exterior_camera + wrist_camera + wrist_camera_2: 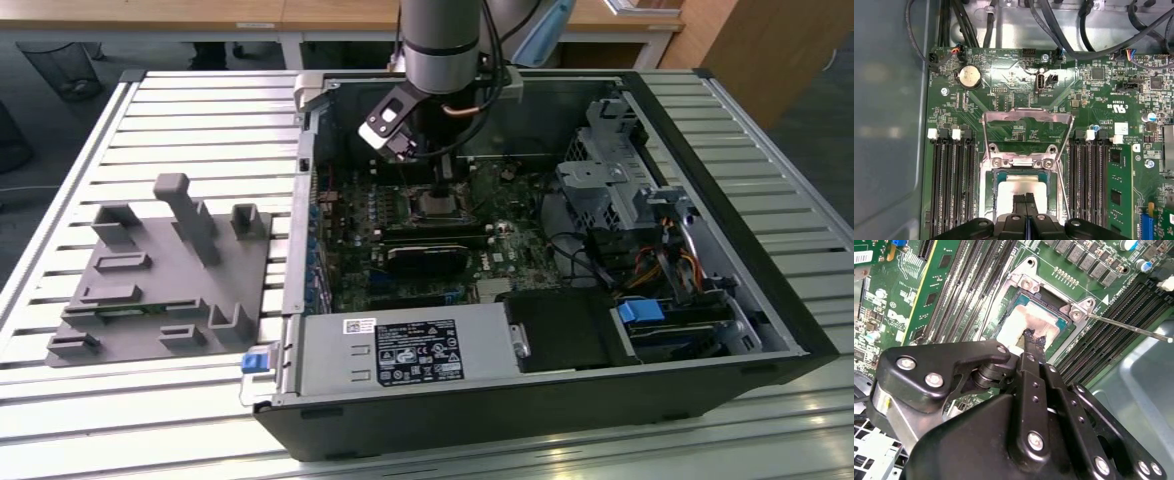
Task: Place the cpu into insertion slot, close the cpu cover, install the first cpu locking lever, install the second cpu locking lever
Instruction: 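Close the cpu cover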
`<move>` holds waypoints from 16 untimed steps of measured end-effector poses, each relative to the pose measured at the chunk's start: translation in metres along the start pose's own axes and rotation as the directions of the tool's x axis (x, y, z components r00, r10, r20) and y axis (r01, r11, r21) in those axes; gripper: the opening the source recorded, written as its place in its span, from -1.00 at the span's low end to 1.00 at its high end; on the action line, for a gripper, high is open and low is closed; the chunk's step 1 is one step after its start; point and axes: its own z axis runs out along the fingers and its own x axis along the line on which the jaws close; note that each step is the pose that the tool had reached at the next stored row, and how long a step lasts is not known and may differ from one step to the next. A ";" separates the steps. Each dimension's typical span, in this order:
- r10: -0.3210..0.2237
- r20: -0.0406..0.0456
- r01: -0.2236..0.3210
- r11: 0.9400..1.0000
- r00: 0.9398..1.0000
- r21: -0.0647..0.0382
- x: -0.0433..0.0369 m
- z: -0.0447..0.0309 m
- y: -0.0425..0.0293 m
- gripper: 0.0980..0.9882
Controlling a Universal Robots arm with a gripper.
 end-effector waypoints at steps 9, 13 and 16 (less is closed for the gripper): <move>0.000 -0.002 0.000 1.000 1.000 0.003 -0.0001 -0.0120 0.0009 -0.95; 0.000 -0.002 0.000 1.000 1.000 0.003 -0.0002 -0.0189 0.0014 -0.95; 0.000 -0.002 0.000 1.000 1.000 0.004 -0.0003 -0.0258 0.0020 -0.95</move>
